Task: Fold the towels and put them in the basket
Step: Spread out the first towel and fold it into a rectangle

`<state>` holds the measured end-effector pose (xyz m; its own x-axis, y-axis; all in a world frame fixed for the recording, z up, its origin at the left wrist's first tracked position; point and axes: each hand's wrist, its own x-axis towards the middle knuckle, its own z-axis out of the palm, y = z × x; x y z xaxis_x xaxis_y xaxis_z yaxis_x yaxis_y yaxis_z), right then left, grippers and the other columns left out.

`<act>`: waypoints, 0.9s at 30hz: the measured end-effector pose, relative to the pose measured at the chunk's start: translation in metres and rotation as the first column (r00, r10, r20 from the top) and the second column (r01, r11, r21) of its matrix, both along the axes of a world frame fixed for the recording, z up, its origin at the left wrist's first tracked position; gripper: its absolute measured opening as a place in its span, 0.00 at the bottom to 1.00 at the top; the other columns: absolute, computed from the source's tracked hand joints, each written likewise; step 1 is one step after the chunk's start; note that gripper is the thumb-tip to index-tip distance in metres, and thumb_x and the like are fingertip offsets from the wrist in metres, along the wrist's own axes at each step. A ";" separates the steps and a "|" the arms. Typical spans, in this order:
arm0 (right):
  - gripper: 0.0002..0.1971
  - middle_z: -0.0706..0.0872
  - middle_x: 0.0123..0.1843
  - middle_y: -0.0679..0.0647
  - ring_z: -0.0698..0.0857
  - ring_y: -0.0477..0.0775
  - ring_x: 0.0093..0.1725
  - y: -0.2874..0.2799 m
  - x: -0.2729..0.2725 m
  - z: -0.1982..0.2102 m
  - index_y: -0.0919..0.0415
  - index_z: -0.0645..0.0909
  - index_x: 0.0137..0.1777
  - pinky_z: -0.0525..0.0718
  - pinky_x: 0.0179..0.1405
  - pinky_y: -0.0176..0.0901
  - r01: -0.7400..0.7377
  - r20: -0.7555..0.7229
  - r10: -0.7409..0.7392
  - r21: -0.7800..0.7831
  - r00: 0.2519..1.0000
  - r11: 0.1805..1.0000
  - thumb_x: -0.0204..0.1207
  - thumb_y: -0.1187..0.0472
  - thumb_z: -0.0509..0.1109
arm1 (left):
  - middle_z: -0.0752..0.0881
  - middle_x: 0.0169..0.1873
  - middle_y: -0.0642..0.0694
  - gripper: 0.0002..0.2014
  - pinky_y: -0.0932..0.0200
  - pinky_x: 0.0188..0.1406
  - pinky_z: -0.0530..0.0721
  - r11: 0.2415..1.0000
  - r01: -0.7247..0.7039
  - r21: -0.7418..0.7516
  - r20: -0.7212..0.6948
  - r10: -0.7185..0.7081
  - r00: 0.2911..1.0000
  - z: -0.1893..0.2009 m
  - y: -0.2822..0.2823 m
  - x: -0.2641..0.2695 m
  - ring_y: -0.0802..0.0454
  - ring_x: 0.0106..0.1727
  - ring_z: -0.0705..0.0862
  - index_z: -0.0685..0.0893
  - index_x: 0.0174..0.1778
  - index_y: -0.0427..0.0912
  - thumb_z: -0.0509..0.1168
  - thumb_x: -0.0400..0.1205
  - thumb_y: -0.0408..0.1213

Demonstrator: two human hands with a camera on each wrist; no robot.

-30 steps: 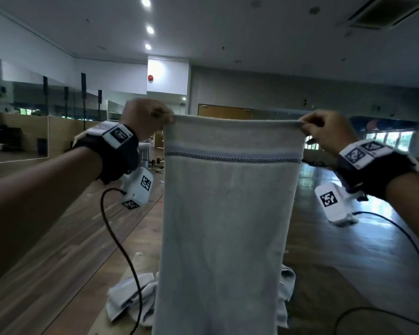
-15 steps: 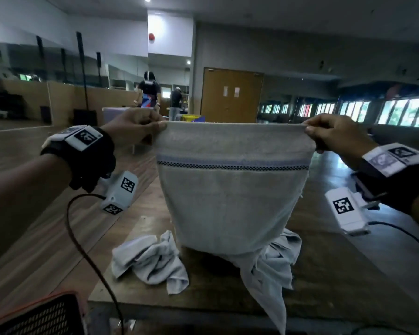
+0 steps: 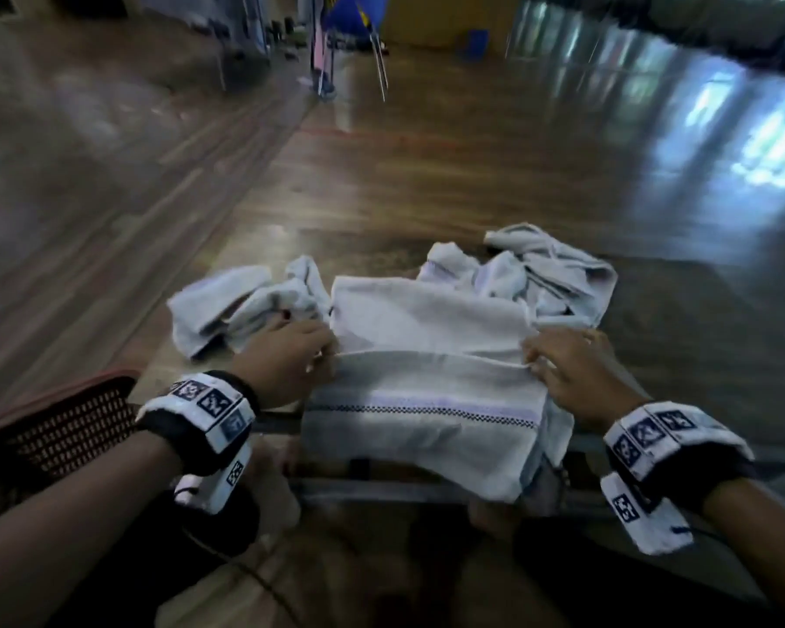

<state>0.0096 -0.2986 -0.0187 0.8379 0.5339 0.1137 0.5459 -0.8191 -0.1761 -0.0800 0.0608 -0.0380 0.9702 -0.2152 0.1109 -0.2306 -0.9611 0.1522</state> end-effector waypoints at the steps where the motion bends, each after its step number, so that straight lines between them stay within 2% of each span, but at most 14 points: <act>1: 0.08 0.89 0.54 0.51 0.81 0.57 0.67 0.000 -0.005 -0.014 0.54 0.83 0.43 0.69 0.61 0.55 -0.036 0.058 0.036 -0.001 0.998 0.999 0.68 0.68 0.71 | 0.85 0.44 0.50 0.17 0.54 0.51 0.74 0.999 0.033 -0.001 -0.004 -0.033 0.999 -0.011 -0.005 -0.004 0.46 0.47 0.83 0.81 0.42 0.48 0.50 0.75 0.52; 3: 0.08 0.88 0.59 0.49 0.79 0.57 0.70 0.002 -0.014 -0.035 0.51 0.83 0.42 0.69 0.63 0.62 -0.083 0.181 0.086 -0.022 0.980 0.996 0.68 0.65 0.68 | 0.87 0.49 0.51 0.20 0.55 0.57 0.73 0.994 0.111 0.022 -0.023 -0.110 0.994 -0.027 -0.010 -0.010 0.47 0.49 0.85 0.82 0.47 0.49 0.47 0.77 0.54; 6: 0.09 0.88 0.58 0.47 0.79 0.54 0.69 0.003 -0.028 -0.059 0.51 0.84 0.44 0.60 0.64 0.55 -0.056 0.267 0.067 -0.047 0.961 0.997 0.67 0.62 0.65 | 0.87 0.54 0.49 0.19 0.55 0.61 0.73 0.979 0.199 0.036 -0.044 -0.197 0.979 -0.038 -0.012 -0.012 0.46 0.51 0.86 0.81 0.51 0.46 0.47 0.80 0.51; 10: 0.12 0.87 0.50 0.46 0.76 0.51 0.68 0.004 -0.040 -0.073 0.54 0.83 0.47 0.60 0.63 0.54 0.012 0.285 -0.026 0.052 0.958 0.999 0.71 0.60 0.57 | 0.85 0.55 0.46 0.23 0.59 0.62 0.66 0.987 0.154 0.046 -0.056 -0.151 0.987 -0.043 -0.015 -0.016 0.45 0.54 0.84 0.78 0.52 0.43 0.43 0.79 0.51; 12: 0.13 0.87 0.48 0.45 0.75 0.50 0.65 0.002 -0.045 -0.070 0.53 0.82 0.45 0.59 0.63 0.54 0.022 0.277 -0.031 0.036 0.960 0.999 0.71 0.59 0.55 | 0.85 0.53 0.48 0.17 0.59 0.64 0.64 0.989 0.133 0.070 -0.040 -0.131 0.991 -0.044 -0.018 -0.019 0.46 0.52 0.84 0.77 0.51 0.44 0.47 0.81 0.48; 14: 0.12 0.88 0.48 0.44 0.79 0.54 0.61 -0.002 -0.051 -0.064 0.53 0.83 0.47 0.58 0.62 0.54 0.040 0.224 -0.036 -0.010 0.974 0.999 0.71 0.61 0.59 | 0.84 0.48 0.51 0.09 0.57 0.65 0.65 0.992 0.123 0.036 -0.032 -0.122 0.992 -0.042 -0.023 -0.024 0.48 0.48 0.83 0.76 0.48 0.46 0.54 0.83 0.45; 17: 0.11 0.88 0.43 0.42 0.84 0.56 0.54 -0.008 -0.059 -0.055 0.53 0.85 0.45 0.57 0.57 0.47 0.034 0.170 -0.028 -0.036 0.985 0.999 0.68 0.64 0.64 | 0.84 0.41 0.52 0.07 0.56 0.66 0.67 0.992 0.126 0.017 -0.029 -0.126 0.992 -0.034 -0.032 -0.036 0.50 0.42 0.82 0.74 0.43 0.47 0.55 0.82 0.44; 20: 0.09 0.79 0.39 0.41 0.75 0.48 0.55 -0.008 -0.057 -0.042 0.52 0.85 0.43 0.52 0.51 0.40 0.058 0.067 -0.061 0.048 0.996 0.997 0.71 0.68 0.70 | 0.83 0.31 0.50 0.07 0.58 0.55 0.71 0.990 0.142 0.020 -0.051 -0.141 0.989 -0.025 -0.037 -0.044 0.46 0.33 0.81 0.71 0.40 0.46 0.55 0.81 0.44; 22: 0.08 0.78 0.43 0.43 0.74 0.49 0.56 -0.004 -0.053 -0.036 0.51 0.84 0.44 0.51 0.52 0.39 0.063 0.021 -0.065 0.065 0.998 0.996 0.72 0.67 0.69 | 0.83 0.31 0.49 0.07 0.59 0.44 0.67 0.992 0.129 -0.006 -0.069 -0.129 0.989 -0.022 -0.037 -0.042 0.44 0.33 0.80 0.70 0.42 0.47 0.55 0.83 0.45; 25: 0.07 0.82 0.46 0.41 0.78 0.49 0.57 0.014 -0.043 -0.027 0.50 0.81 0.46 0.55 0.55 0.43 -0.009 0.016 0.008 0.048 1.000 0.999 0.75 0.64 0.66 | 0.83 0.34 0.50 0.07 0.58 0.43 0.65 0.996 0.085 -0.025 0.039 -0.084 0.996 -0.014 -0.042 -0.023 0.45 0.33 0.79 0.72 0.42 0.46 0.56 0.83 0.43; 27: 0.06 0.84 0.46 0.43 0.81 0.51 0.54 0.031 -0.036 -0.023 0.52 0.80 0.46 0.61 0.55 0.47 -0.049 0.028 0.048 0.063 0.998 0.997 0.75 0.64 0.66 | 0.84 0.41 0.49 0.07 0.55 0.47 0.69 0.998 0.050 -0.024 0.076 -0.048 0.996 -0.011 -0.047 -0.006 0.45 0.38 0.81 0.75 0.45 0.44 0.56 0.83 0.42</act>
